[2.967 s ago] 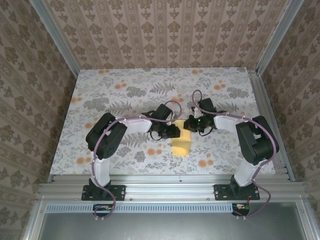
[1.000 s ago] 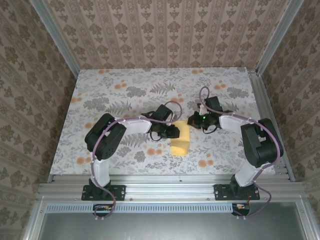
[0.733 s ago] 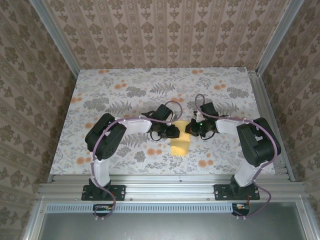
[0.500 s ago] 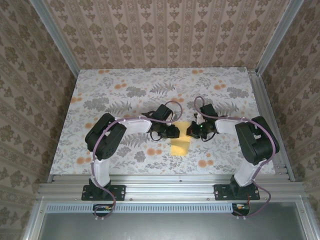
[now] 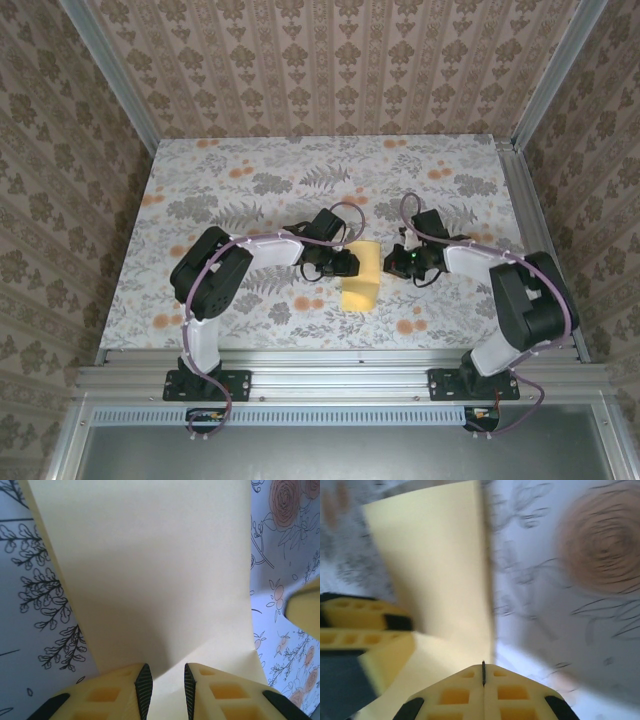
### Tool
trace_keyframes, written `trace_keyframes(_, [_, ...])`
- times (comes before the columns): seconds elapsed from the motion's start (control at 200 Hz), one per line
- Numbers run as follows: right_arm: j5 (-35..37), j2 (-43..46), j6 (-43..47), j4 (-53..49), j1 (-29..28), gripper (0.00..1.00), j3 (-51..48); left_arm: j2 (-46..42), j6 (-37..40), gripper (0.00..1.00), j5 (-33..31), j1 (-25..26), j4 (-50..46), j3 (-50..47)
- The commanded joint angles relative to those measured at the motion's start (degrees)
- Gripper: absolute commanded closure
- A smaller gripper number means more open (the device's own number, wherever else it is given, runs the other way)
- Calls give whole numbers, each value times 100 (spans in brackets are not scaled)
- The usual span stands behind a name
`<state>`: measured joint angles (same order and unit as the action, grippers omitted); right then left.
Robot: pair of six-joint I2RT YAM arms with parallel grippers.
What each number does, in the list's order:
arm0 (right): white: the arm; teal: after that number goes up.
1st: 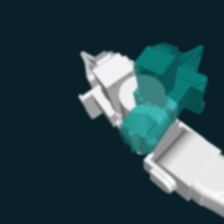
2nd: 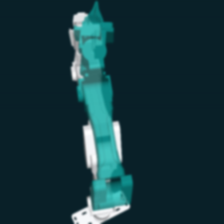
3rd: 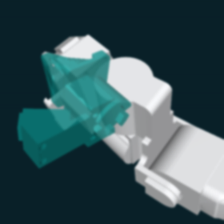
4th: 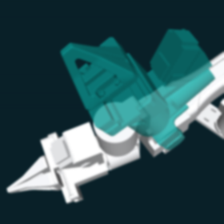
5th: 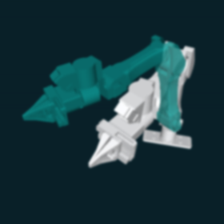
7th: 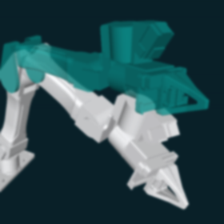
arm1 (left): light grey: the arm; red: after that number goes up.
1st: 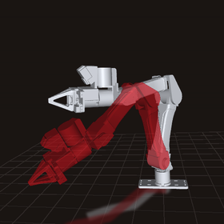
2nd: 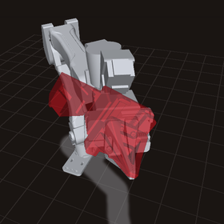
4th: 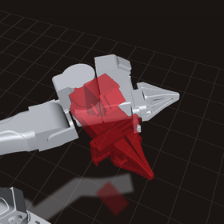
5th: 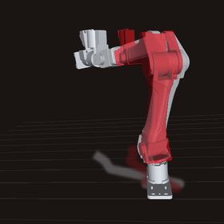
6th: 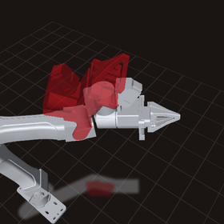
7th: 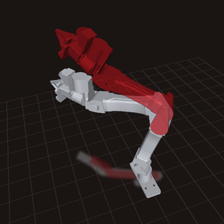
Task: Fold a paper plane with a square sheet of paper (pick it up from the middle)
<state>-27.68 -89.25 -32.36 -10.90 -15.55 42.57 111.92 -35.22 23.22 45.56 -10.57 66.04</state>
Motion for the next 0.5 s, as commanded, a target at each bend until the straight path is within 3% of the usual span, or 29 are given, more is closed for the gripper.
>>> trace_keyframes(0.0, [-419, 313, -509, 252, -314, 95, -172, 491, 156, 70, -481, -71, -1088, -287])
trace_keyframes(0.155, [-469, 107, -708, 321, -715, 95, -272, 524, 152, 71, -450, -66, -1049, -300])
trace_keyframes(0.495, [-158, -352, -213, -193, -835, 95, -294, 497, 120, 70, -450, -68, -1000, -272])
